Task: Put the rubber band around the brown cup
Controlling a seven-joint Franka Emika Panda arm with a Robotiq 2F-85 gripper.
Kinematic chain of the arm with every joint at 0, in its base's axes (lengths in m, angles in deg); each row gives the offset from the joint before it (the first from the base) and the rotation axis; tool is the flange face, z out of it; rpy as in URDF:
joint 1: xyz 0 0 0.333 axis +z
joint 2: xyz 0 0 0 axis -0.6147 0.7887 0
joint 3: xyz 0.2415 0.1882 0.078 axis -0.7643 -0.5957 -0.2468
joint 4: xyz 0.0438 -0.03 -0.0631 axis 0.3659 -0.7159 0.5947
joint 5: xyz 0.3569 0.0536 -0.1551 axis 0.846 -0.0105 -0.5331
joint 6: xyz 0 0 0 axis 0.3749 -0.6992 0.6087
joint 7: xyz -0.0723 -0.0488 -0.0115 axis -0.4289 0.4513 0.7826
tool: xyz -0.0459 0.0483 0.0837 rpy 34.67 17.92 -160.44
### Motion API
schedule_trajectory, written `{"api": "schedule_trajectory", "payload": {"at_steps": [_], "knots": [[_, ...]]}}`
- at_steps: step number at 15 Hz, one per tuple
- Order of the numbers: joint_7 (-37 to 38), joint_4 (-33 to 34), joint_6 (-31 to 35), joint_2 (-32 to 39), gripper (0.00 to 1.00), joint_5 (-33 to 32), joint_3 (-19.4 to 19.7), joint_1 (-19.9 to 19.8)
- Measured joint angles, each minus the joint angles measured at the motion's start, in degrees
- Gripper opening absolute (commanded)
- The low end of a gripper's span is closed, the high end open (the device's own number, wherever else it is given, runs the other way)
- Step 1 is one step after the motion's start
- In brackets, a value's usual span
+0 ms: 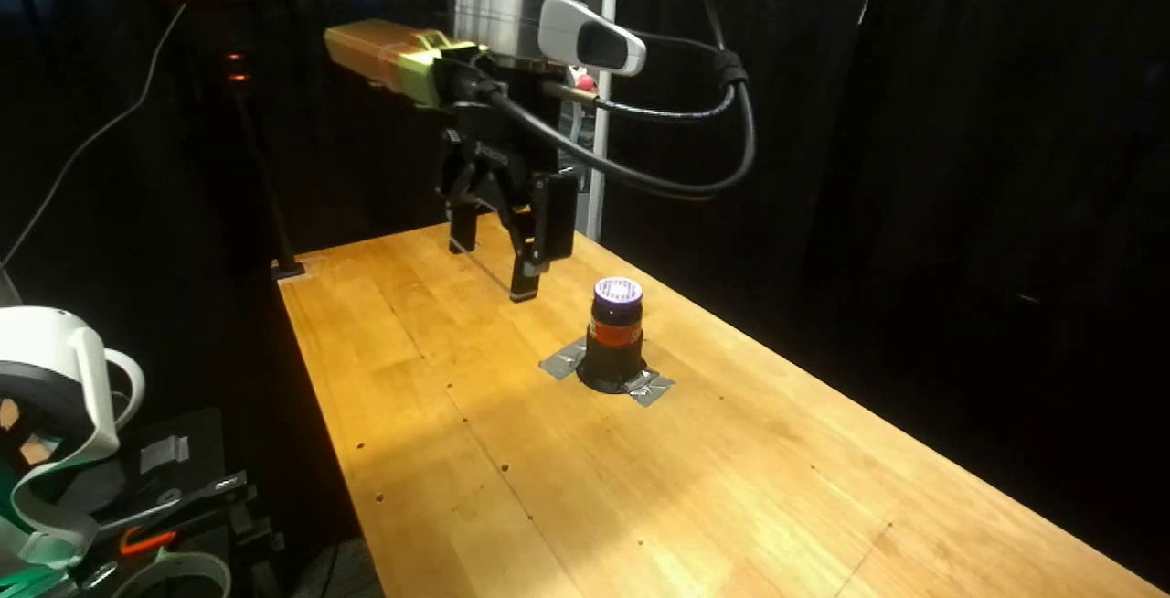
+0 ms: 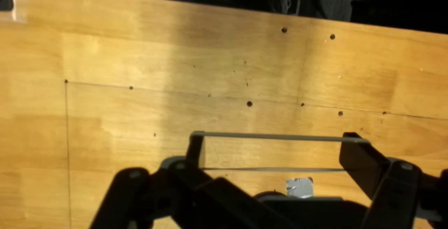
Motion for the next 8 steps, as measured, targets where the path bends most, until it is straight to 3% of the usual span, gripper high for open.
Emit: {"api": "schedule_trajectory", "payload": {"at_steps": [8], "knots": [[13.59, 19.87, 11.60, 22.99, 1.00, -1.23, -5.29, 2.44]]}}
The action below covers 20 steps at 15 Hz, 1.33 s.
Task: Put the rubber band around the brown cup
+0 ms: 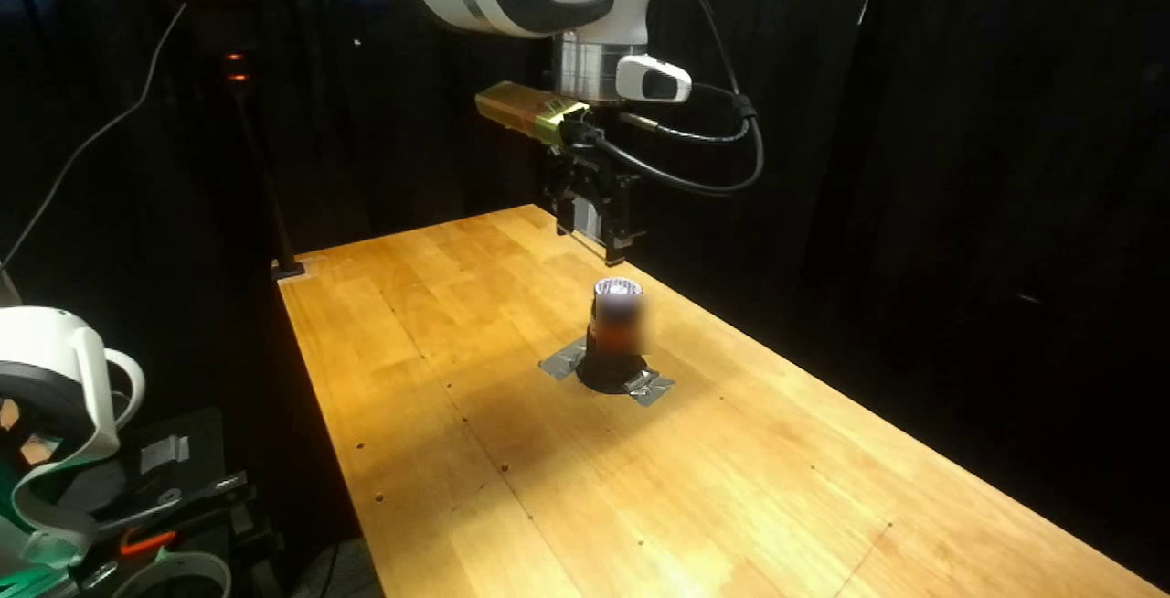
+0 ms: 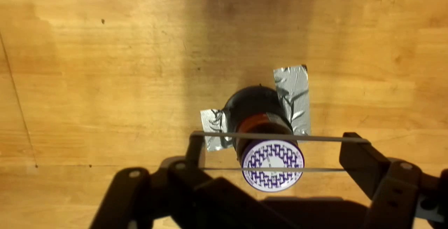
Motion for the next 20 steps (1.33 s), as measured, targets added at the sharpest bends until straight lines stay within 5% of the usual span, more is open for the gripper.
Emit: {"api": "schedule_trajectory", "payload": {"at_steps": [5, 20], "knots": [[3.99, 8.87, 4.92, 9.78, 1.00, -1.04, 0.24, 0.83], [3.55, 23.63, 1.94, 25.65, 1.00, -0.28, 1.10, 0.62]]}}
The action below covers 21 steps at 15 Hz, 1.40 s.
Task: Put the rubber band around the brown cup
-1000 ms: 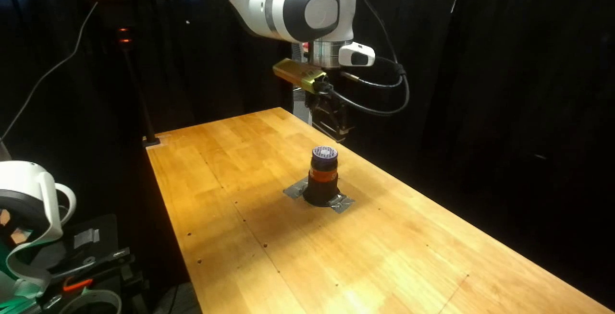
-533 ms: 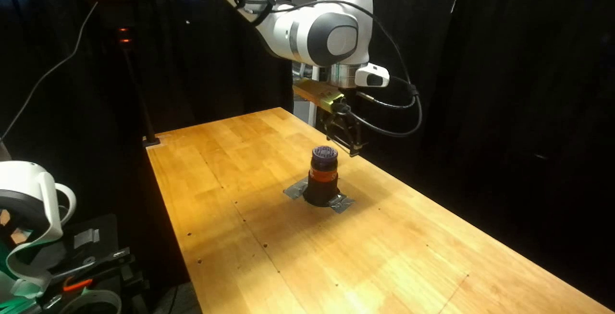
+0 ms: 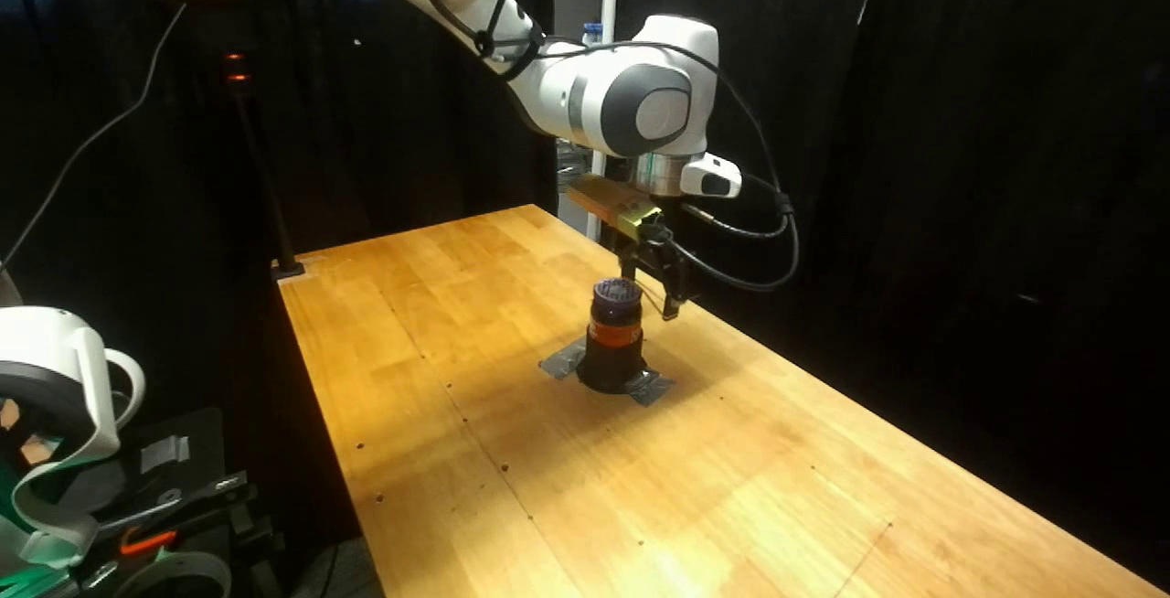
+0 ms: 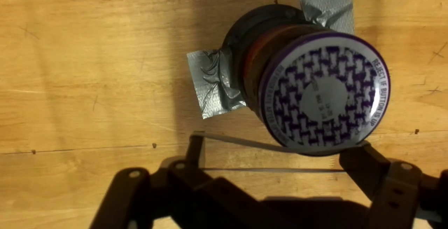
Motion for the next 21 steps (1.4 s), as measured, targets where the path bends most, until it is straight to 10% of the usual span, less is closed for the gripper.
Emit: {"api": "schedule_trajectory", "payload": {"at_steps": [21], "knots": [[-4.42, 0.64, -7.25, -0.55, 1.00, 4.41, -1.47, -1.73]]}}
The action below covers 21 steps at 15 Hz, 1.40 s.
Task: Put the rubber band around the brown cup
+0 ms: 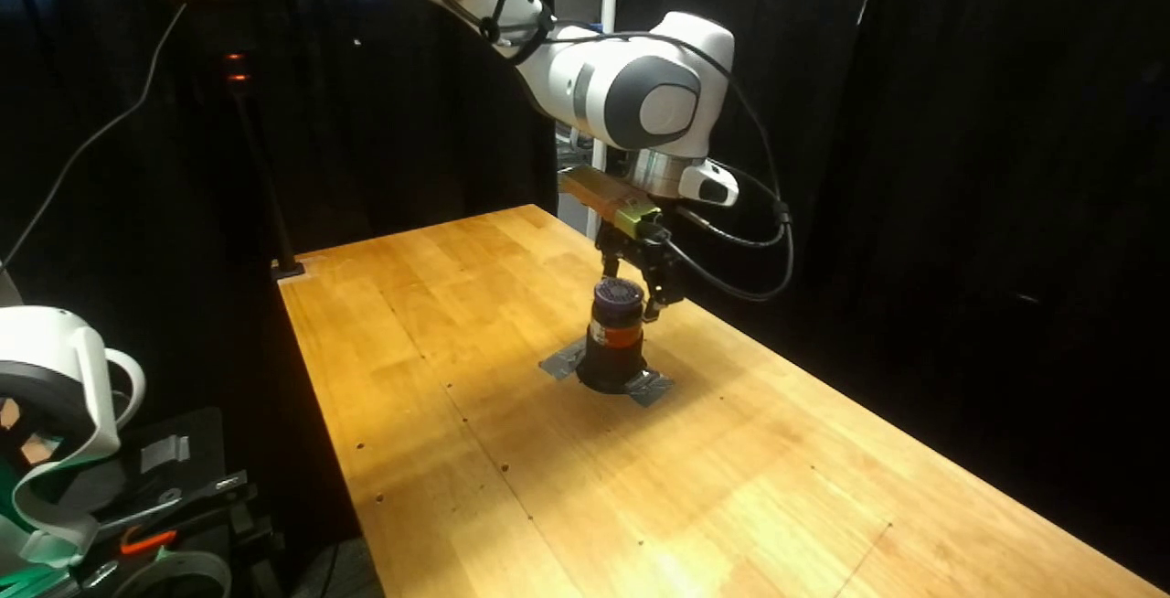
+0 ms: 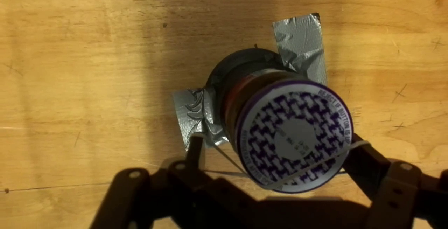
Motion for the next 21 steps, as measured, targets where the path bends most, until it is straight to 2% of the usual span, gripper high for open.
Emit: {"api": "schedule_trajectory", "payload": {"at_steps": [13, 16, 21], "knots": [[0.06, -9.67, 1.41, -6.65, 1.00, 0.72, -0.03, -0.09], [0.09, -12.52, 5.25, -7.01, 1.00, 0.77, -0.03, -0.11], [0.74, -17.96, 16.22, -7.72, 1.00, 0.79, -0.04, 0.33]]}}
